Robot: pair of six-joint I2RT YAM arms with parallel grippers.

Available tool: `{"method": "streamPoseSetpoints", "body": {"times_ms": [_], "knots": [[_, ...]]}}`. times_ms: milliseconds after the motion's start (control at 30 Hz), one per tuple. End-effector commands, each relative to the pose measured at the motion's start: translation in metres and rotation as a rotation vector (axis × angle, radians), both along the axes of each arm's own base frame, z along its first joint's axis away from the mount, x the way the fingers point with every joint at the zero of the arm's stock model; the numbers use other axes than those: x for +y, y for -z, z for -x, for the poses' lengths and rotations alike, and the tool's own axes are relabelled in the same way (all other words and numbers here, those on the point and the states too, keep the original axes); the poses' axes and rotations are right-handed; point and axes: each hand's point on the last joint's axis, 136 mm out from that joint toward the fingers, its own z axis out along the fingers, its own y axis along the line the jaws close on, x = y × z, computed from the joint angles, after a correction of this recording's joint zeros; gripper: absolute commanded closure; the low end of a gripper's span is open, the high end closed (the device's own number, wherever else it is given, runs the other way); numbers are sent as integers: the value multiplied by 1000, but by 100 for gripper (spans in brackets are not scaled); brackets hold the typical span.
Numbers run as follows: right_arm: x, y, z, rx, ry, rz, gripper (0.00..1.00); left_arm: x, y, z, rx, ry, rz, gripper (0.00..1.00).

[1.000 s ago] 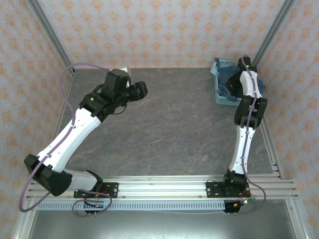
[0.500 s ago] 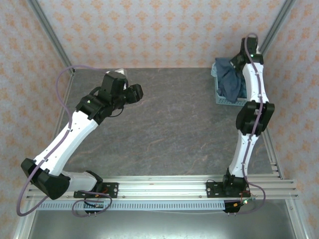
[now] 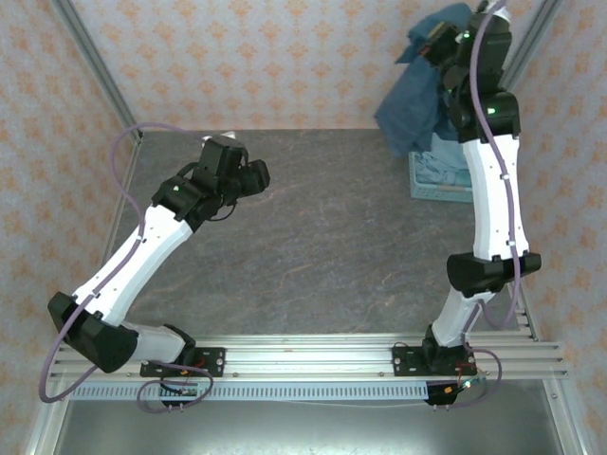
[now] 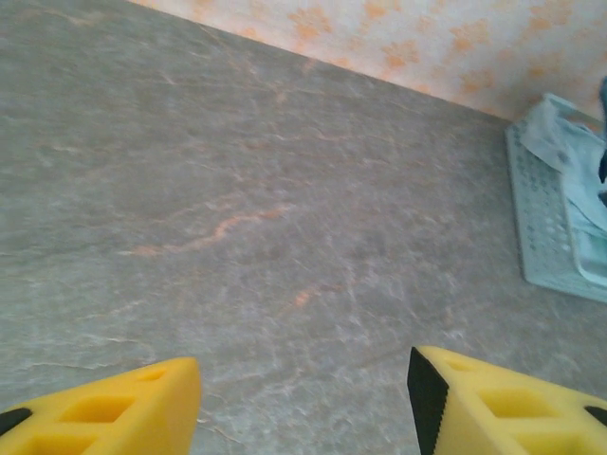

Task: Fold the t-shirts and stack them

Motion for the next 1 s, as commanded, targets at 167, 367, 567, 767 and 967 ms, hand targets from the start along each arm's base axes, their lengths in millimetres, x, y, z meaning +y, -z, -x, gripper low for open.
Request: {"method": "streamPoseSetpoints", "body": {"times_ms": [167,367,567,767,967], "knots": [[201,99,53,199,-478,84,100,99,-37,36,-97,-342,-128,35],[294,256,112,528,-724,97,74,113,-13,52,-3,-351,-172,31],[268,328,139,712,-723,201,32,94,31,60,128,-238,-147,29],[172,372,115,890,-425,172,31,30,77,39,251,23,-125,28],[103,421,97,1027,-219,-144,37,-55,135,3,331,324,-475,18]]}}
